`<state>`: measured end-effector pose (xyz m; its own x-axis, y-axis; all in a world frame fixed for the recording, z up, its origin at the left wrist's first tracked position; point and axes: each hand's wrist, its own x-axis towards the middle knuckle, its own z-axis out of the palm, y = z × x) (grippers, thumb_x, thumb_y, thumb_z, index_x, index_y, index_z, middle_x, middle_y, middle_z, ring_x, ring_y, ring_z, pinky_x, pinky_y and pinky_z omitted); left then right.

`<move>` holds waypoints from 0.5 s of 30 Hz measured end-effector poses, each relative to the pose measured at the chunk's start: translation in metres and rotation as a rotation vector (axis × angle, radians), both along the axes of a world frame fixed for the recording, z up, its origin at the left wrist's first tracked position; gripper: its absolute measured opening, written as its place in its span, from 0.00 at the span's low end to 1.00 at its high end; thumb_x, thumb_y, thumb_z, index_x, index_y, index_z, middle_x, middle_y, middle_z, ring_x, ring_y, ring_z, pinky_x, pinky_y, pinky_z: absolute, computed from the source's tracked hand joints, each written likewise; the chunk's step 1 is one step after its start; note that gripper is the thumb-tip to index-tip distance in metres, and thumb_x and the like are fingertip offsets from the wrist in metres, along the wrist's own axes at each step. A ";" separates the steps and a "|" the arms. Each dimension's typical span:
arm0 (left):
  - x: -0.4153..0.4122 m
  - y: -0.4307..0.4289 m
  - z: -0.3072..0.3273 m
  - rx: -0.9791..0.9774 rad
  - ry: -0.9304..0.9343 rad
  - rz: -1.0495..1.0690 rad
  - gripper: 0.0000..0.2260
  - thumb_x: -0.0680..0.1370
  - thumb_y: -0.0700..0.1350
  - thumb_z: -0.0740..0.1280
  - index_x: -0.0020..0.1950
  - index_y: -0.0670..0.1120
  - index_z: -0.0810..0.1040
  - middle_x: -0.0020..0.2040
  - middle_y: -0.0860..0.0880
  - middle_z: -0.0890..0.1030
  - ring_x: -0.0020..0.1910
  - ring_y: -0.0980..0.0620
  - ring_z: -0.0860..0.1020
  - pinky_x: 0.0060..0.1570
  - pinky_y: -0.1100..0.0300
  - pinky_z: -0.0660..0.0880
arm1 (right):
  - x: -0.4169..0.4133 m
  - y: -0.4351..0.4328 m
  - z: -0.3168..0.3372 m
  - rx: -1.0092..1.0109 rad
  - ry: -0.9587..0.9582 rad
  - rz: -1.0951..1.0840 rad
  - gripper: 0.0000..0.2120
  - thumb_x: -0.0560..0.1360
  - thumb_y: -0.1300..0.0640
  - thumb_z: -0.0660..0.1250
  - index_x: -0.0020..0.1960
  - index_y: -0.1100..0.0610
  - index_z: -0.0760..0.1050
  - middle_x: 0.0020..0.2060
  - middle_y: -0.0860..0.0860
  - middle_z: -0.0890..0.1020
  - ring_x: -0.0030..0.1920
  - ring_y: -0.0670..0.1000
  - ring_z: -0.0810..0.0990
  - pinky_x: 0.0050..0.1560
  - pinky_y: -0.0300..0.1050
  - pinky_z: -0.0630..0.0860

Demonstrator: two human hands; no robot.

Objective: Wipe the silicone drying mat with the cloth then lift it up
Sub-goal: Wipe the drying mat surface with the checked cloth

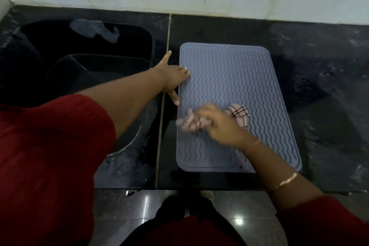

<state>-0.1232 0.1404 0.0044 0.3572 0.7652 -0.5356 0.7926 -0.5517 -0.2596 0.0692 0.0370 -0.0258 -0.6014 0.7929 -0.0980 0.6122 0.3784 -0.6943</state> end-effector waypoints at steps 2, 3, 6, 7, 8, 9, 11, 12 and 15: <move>-0.002 -0.006 0.001 0.030 -0.111 0.012 0.38 0.76 0.61 0.64 0.79 0.52 0.48 0.79 0.48 0.51 0.77 0.51 0.52 0.70 0.37 0.34 | -0.002 0.020 0.003 0.196 -0.005 -0.188 0.21 0.69 0.63 0.56 0.58 0.63 0.78 0.49 0.63 0.76 0.51 0.62 0.75 0.52 0.55 0.73; -0.002 -0.011 0.001 0.024 -0.146 0.031 0.33 0.78 0.57 0.62 0.78 0.53 0.50 0.79 0.48 0.52 0.77 0.51 0.54 0.70 0.38 0.35 | -0.006 0.027 0.004 0.270 -0.052 -0.221 0.21 0.69 0.61 0.57 0.58 0.62 0.78 0.49 0.63 0.76 0.52 0.62 0.74 0.50 0.54 0.73; 0.005 -0.022 -0.008 -0.020 -0.137 0.093 0.26 0.82 0.54 0.56 0.78 0.54 0.50 0.79 0.50 0.50 0.77 0.49 0.51 0.71 0.37 0.38 | -0.022 0.026 0.000 0.279 -0.329 -0.064 0.22 0.71 0.64 0.63 0.64 0.54 0.74 0.57 0.60 0.73 0.59 0.61 0.71 0.54 0.51 0.70; 0.006 -0.023 -0.010 -0.034 -0.132 0.123 0.27 0.82 0.56 0.55 0.78 0.55 0.49 0.79 0.51 0.48 0.78 0.48 0.49 0.71 0.36 0.39 | -0.025 0.017 -0.004 0.257 -0.382 -0.013 0.23 0.71 0.64 0.64 0.65 0.53 0.73 0.58 0.58 0.72 0.60 0.61 0.70 0.55 0.52 0.69; 0.006 -0.023 -0.012 -0.045 -0.135 0.158 0.28 0.81 0.58 0.55 0.78 0.57 0.48 0.79 0.52 0.47 0.78 0.46 0.47 0.70 0.35 0.39 | -0.024 0.005 -0.008 0.248 -0.403 0.026 0.23 0.71 0.64 0.64 0.65 0.52 0.73 0.58 0.57 0.72 0.59 0.60 0.70 0.55 0.53 0.69; 0.005 -0.021 -0.012 -0.054 -0.137 0.187 0.29 0.81 0.59 0.55 0.78 0.58 0.47 0.79 0.53 0.46 0.77 0.44 0.46 0.70 0.34 0.38 | -0.021 -0.008 -0.010 0.263 -0.386 0.065 0.22 0.69 0.64 0.64 0.63 0.53 0.74 0.56 0.57 0.73 0.57 0.61 0.72 0.54 0.53 0.71; 0.004 -0.019 -0.010 -0.069 -0.120 0.210 0.29 0.80 0.60 0.55 0.78 0.59 0.45 0.79 0.54 0.44 0.77 0.43 0.43 0.68 0.32 0.36 | -0.010 -0.038 -0.010 0.255 -0.298 0.117 0.20 0.65 0.62 0.64 0.56 0.54 0.78 0.50 0.58 0.76 0.50 0.62 0.76 0.47 0.52 0.73; 0.005 -0.019 -0.010 -0.071 -0.107 0.214 0.29 0.81 0.60 0.54 0.77 0.60 0.44 0.79 0.55 0.44 0.77 0.42 0.42 0.68 0.32 0.35 | -0.005 -0.050 -0.009 0.229 -0.273 0.148 0.19 0.63 0.62 0.63 0.53 0.54 0.79 0.48 0.57 0.77 0.47 0.61 0.77 0.44 0.49 0.71; 0.012 -0.023 -0.010 -0.011 -0.073 0.206 0.29 0.80 0.60 0.55 0.78 0.59 0.46 0.79 0.52 0.47 0.77 0.42 0.44 0.69 0.33 0.38 | 0.006 -0.063 0.004 0.022 -0.232 0.227 0.19 0.64 0.70 0.61 0.53 0.58 0.79 0.48 0.56 0.76 0.50 0.57 0.75 0.46 0.43 0.66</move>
